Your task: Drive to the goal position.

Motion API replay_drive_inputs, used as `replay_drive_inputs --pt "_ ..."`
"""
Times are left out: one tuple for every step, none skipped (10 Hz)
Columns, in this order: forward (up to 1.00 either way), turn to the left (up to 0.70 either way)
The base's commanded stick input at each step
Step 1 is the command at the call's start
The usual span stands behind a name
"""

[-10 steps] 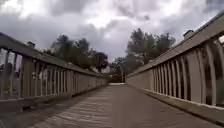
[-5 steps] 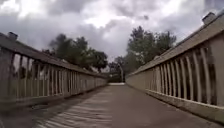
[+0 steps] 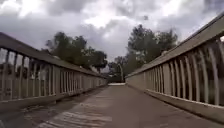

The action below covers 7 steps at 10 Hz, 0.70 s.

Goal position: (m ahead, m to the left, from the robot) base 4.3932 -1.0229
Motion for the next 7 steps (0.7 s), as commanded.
replay_drive_inputs --pt "0.85 0.0" --pt "0.85 0.0" --pt "0.85 0.0" --pt "0.85 0.0" --pt "0.85 0.0" --pt "0.85 0.0" --pt "0.85 0.0"
